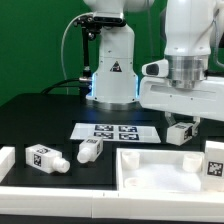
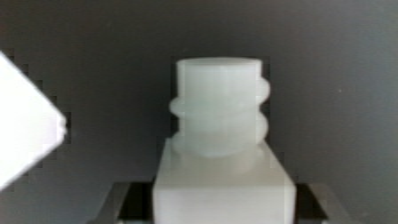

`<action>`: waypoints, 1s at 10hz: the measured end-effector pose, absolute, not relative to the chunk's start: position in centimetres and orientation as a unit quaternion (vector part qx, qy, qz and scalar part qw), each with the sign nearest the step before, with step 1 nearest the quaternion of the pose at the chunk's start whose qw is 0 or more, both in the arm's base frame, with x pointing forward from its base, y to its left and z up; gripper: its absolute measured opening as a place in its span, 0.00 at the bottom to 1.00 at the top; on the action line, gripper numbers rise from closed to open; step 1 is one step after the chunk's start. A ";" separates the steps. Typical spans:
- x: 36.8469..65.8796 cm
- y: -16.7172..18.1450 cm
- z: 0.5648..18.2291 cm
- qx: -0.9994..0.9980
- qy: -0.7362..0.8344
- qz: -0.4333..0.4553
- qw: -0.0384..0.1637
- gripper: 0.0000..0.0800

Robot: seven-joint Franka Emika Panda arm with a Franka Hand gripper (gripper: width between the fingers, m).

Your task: Assemble square table

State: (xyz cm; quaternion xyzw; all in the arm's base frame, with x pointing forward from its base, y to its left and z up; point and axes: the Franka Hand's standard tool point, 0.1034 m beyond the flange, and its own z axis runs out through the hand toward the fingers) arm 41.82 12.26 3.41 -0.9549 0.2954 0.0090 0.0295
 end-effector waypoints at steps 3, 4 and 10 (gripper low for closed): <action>41.8 12.0 3.4 -0.978 0.205 0.007 0.028 0.35; 41.8 12.0 3.3 -0.984 0.174 0.006 0.027 0.36; 40.6 9.9 2.3 -1.000 0.023 -0.016 0.003 0.36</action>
Offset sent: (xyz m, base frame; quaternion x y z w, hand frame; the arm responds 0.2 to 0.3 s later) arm 0.0000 0.0000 0.0000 0.0000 0.0000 -0.1938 0.9810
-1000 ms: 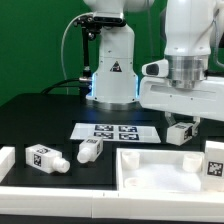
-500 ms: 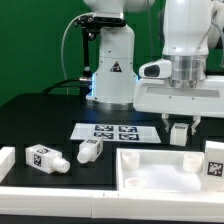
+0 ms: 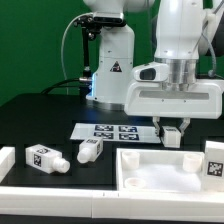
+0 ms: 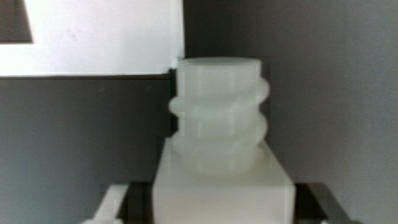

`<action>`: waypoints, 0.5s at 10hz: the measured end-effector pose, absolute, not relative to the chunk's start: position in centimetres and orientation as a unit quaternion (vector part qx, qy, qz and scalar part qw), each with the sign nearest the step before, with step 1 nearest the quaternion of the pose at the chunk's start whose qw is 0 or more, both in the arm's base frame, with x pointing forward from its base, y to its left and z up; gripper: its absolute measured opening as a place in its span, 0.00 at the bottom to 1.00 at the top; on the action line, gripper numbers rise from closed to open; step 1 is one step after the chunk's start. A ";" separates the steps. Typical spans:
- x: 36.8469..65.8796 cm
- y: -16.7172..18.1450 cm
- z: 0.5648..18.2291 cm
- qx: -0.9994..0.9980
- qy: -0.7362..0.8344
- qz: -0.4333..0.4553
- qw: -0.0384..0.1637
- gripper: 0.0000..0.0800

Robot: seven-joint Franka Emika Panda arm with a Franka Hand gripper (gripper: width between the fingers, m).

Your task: Assemble square table

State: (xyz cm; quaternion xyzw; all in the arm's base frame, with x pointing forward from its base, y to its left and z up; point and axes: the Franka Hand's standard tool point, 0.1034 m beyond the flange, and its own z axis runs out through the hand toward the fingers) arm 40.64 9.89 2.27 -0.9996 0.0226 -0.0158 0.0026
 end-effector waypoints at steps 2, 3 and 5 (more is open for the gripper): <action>39.5 8.7 1.8 -0.999 0.037 -0.021 -0.007 0.36; 38.2 8.0 1.3 -0.999 0.041 -0.012 -0.013 0.36; 37.8 7.2 1.0 -0.999 0.033 -0.003 -0.014 0.36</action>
Offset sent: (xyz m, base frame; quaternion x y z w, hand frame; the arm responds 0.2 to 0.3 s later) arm -0.0388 -0.0053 -0.0228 0.0299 -0.0457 0.0324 0.9980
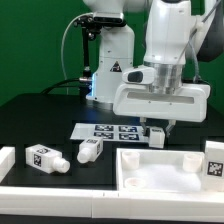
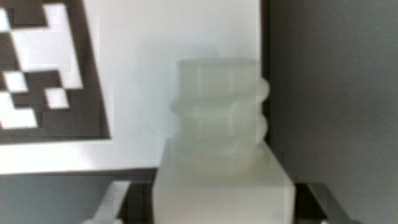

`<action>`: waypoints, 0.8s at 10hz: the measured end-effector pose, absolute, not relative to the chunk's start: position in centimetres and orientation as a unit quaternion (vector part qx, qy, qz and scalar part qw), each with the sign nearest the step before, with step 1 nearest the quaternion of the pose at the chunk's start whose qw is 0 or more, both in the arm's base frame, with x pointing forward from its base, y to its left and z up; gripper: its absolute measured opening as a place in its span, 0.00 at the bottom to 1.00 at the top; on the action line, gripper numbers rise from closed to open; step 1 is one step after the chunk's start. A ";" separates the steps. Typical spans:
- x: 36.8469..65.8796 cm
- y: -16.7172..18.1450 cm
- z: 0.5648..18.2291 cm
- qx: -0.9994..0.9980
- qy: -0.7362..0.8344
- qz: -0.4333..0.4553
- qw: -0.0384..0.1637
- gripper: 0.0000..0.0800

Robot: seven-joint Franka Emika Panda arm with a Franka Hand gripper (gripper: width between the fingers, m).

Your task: Assemble square table

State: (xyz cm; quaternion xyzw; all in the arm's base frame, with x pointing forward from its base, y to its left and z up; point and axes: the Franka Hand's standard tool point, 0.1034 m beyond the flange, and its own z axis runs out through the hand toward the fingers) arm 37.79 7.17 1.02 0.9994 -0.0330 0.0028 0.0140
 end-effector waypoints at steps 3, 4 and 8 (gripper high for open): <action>38.1 6.8 1.0 0.999 -0.035 0.003 0.013 0.36; 38.0 6.8 0.9 0.999 -0.037 -0.001 0.011 0.49; 40.7 6.0 3.1 0.988 -0.022 -0.148 -0.019 0.80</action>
Offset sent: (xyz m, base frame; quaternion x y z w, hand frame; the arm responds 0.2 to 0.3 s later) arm 0.0000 0.0000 0.0000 0.0000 0.0000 0.0000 1.0000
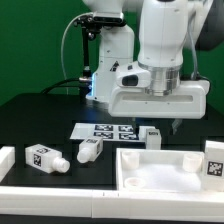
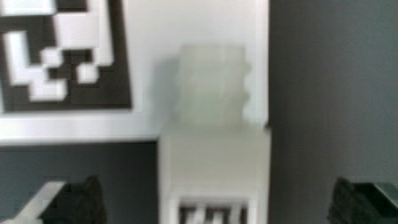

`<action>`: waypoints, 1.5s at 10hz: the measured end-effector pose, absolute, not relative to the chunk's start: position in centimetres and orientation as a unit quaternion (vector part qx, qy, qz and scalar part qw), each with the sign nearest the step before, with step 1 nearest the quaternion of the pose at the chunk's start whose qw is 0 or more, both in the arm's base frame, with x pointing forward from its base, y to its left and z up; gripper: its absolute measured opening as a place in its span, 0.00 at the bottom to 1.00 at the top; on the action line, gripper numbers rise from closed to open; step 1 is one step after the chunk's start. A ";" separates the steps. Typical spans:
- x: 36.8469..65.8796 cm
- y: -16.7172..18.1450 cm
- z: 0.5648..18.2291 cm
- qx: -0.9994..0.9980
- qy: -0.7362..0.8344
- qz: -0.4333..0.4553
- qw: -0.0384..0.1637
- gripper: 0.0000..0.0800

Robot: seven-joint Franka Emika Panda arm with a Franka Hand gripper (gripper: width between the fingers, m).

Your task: Assemble square table

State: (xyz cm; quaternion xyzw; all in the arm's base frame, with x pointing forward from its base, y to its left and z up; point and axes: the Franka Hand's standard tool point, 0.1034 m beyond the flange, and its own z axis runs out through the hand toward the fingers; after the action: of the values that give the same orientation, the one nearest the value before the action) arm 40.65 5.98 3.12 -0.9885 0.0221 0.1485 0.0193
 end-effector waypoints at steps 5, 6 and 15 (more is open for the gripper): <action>42.6 5.1 3.3 -0.942 0.049 0.332 0.005 0.81; 42.5 4.9 3.4 -0.932 0.051 0.360 0.007 0.81; 44.5 5.9 2.4 -0.898 0.061 0.435 0.028 0.81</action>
Offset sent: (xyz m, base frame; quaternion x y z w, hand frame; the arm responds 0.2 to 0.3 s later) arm 0.0000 0.0000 0.0000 0.0000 -0.1938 0.0000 0.9810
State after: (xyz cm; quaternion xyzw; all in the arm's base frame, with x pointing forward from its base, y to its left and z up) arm 44.47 5.89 2.39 -0.8978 0.0613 0.4352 0.0279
